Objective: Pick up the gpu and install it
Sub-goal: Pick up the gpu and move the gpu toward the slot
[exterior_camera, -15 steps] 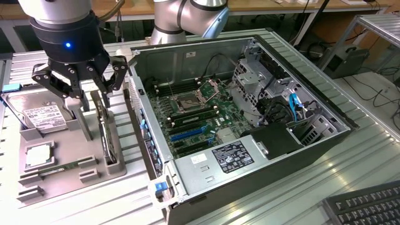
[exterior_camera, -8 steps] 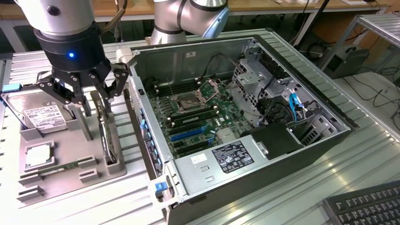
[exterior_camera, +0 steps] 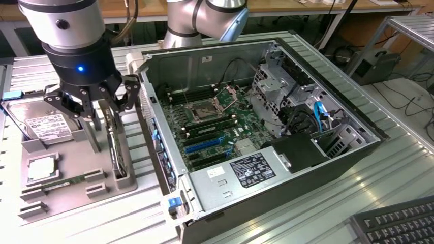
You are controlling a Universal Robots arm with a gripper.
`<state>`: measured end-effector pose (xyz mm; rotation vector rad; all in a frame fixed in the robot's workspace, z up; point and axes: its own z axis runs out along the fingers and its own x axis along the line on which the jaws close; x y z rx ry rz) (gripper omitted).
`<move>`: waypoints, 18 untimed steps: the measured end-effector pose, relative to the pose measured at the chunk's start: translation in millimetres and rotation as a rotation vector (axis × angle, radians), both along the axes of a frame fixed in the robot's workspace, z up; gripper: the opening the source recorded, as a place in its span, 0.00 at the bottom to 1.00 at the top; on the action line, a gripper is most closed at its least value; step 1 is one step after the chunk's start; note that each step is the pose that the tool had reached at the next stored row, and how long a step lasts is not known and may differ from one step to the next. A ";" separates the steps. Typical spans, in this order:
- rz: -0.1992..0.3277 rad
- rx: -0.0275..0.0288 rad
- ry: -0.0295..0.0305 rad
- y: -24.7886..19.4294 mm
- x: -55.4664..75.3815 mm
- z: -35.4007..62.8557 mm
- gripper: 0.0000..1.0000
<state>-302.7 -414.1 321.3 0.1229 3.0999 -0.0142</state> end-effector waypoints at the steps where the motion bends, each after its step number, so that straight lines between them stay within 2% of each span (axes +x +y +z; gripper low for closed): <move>1: 0.000 0.0000 -0.0005 0.0 0.0 -2.6 0.42; 5: 0.000 -0.0001 -0.0020 0.1 -0.9 -9.7 0.42; 7: 0.000 -0.0002 -0.0104 0.0 -3.3 -15.1 0.42; 13: 0.000 0.0000 -0.0260 0.0 -7.4 -23.1 0.42; 18: 0.000 0.0000 -0.0338 0.0 -12.4 -30.9 0.42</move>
